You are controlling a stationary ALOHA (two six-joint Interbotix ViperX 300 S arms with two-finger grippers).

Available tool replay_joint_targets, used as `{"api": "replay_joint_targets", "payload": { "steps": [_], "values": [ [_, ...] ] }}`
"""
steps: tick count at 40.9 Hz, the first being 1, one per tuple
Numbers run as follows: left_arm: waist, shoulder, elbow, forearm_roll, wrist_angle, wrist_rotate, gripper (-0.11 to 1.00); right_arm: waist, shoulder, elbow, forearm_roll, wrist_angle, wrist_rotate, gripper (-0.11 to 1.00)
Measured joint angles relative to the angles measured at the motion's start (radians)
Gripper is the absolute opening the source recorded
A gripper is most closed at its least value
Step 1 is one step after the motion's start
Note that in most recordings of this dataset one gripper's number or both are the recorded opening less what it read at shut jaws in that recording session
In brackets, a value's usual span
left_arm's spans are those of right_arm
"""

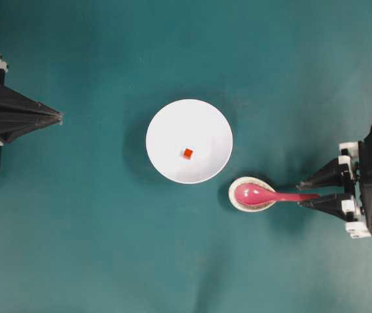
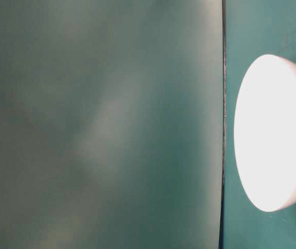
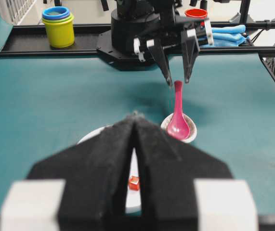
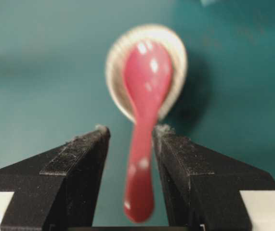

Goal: Grip the spoon and scoop the red block from the bowl with right arm.
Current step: 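Position the open right gripper around the pink spoon's handle end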

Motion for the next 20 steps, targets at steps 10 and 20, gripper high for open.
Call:
{"api": "replay_joint_targets", "payload": {
  "steps": [10,20],
  "values": [
    [0.0,0.0,-0.002,0.002,0.012,0.002,0.0,0.005,0.061,-0.003,0.032,-0.017,0.0,0.49],
    [0.0,0.0,0.0,0.002,0.026,0.0,0.0,0.009,0.106,-0.031,0.032,-0.018,0.0,0.49]
  ]
}}
